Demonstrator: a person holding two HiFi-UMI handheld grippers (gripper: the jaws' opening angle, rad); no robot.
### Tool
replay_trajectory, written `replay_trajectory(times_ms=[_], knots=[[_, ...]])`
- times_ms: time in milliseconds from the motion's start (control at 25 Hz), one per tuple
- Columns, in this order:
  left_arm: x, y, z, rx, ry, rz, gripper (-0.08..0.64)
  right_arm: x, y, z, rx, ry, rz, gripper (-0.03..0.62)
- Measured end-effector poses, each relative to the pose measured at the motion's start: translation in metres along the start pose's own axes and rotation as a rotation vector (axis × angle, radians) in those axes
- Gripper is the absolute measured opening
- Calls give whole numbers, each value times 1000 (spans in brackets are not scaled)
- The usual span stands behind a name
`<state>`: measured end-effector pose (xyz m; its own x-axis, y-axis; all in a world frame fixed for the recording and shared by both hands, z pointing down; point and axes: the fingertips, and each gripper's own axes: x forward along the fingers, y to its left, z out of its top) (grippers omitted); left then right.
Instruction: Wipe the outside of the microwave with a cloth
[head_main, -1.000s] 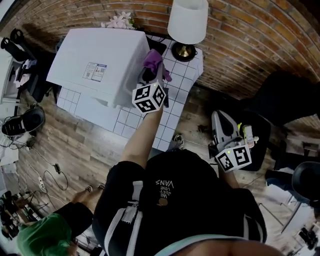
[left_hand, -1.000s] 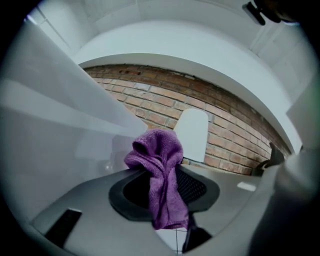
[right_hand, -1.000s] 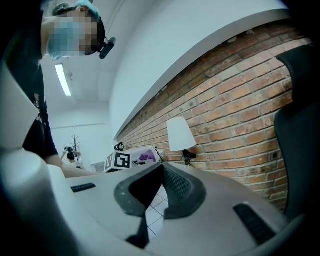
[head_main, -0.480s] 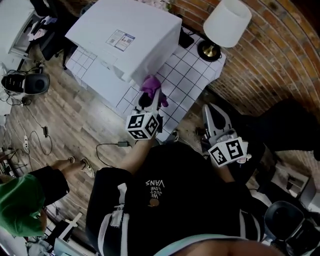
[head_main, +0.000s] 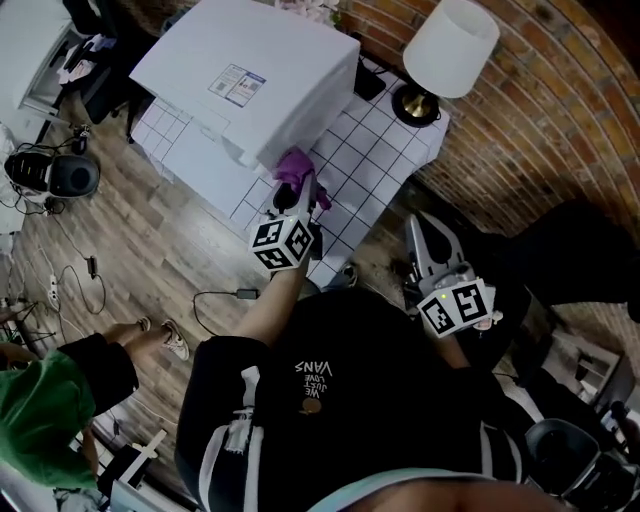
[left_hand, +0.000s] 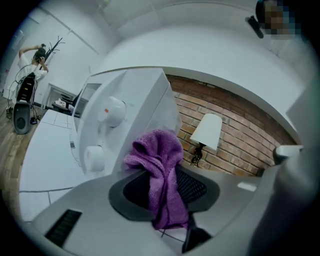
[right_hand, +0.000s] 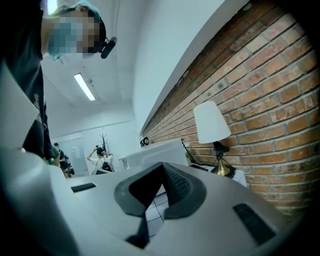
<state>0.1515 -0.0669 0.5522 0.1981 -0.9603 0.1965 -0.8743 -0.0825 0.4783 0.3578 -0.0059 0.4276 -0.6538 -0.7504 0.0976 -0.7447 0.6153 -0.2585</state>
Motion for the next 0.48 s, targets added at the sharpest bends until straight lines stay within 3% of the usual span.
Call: replay_trajectory(times_ms=[480], knots=[[138, -45, -3, -57, 63, -91, 141, -69, -63, 1, 38, -29, -299, -2]])
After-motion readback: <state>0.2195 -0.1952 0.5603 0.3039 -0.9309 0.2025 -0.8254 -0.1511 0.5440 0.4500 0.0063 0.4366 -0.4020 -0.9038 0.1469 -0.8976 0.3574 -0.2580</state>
